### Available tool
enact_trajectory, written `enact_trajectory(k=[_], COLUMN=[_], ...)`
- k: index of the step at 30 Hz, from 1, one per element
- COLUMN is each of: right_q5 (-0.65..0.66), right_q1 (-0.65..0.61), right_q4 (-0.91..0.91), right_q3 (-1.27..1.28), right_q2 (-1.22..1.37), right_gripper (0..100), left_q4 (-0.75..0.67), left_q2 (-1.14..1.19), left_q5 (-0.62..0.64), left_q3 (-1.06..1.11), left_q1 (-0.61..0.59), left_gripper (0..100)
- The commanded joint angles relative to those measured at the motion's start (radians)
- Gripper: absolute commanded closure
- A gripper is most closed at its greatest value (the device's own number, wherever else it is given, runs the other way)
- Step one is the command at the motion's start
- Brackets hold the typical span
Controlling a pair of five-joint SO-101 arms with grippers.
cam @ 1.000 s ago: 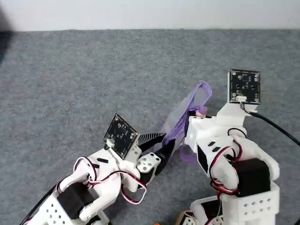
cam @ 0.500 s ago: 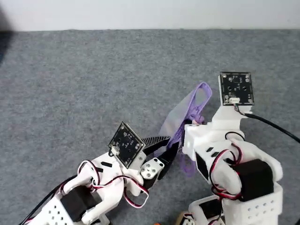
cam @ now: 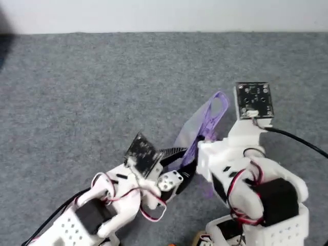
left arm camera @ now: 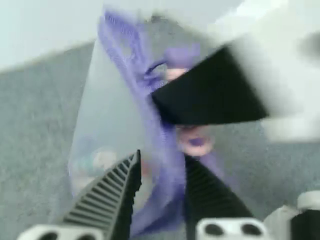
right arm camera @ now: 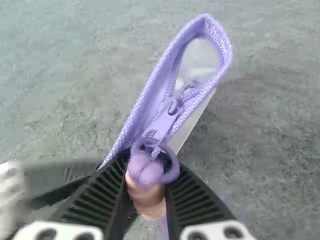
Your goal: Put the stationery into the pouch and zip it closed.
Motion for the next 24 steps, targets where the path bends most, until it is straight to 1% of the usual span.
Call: enact_trajectory(k=[1,7,10,13,15,19,24], right_q5=[0.017,0.015,0.017,0.017,0.025,0.109,0.255], right_q1=[-0.030,-0.028,-0.022,-0.021,-0.010,0.096,0.260], right_q4=[0.025,0.024,0.024,0.025,0.025,-0.041,-0.154], right_q3=[-0.005,-0.005,-0.005,-0.005,-0.005,0.000,0.005], right_q2=[0.015,0.015,0.015,0.015,0.015,0.016,0.018], right_gripper=[99.1,99.1,99.1,99.1,99.1,99.1,99.1], left_q4=[-0.006,-0.005,-0.005,-0.009,-0.006,0.011,0.087], left_q2=[0.012,0.012,0.011,0.011,0.003,0.003,0.003], left_q5=[-0.012,-0.012,-0.014,-0.015,-0.015,-0.015,-0.011], left_q3=[0.008,0.010,0.004,0.002,0.002,-0.025,-0.114], left_q1=[-0.002,-0.008,-0.014,-0.038,-0.060,-0.109,-0.114], left_gripper=[85,86,91,98,98,99,99])
